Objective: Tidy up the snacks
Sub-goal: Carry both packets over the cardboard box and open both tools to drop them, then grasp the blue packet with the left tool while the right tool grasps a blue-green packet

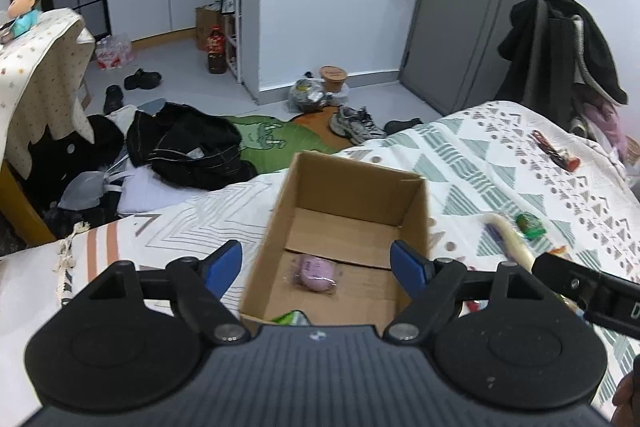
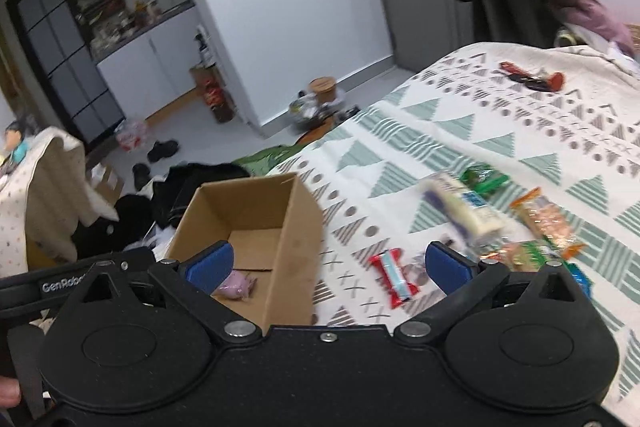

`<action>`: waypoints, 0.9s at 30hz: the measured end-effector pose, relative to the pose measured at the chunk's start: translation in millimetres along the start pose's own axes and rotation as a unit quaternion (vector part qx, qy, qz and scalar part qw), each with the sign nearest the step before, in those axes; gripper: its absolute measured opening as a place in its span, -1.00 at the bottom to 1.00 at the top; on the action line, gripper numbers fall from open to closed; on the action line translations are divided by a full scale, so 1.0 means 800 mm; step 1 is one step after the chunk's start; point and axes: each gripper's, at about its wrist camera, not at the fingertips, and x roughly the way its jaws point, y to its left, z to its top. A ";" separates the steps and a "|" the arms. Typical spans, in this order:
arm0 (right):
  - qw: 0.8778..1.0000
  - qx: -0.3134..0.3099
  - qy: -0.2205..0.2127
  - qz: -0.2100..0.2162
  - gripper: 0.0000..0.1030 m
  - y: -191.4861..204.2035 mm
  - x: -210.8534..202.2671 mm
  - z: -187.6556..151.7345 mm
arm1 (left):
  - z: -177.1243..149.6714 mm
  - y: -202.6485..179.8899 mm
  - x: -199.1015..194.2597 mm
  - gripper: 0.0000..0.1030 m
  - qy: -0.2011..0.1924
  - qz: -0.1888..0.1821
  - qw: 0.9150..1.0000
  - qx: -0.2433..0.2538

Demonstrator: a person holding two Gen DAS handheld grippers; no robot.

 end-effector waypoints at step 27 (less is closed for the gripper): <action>0.993 0.040 -0.031 -0.106 1.00 -0.139 -0.114 -0.009 | -0.046 -0.135 -0.046 0.57 0.023 -0.091 0.994 0.054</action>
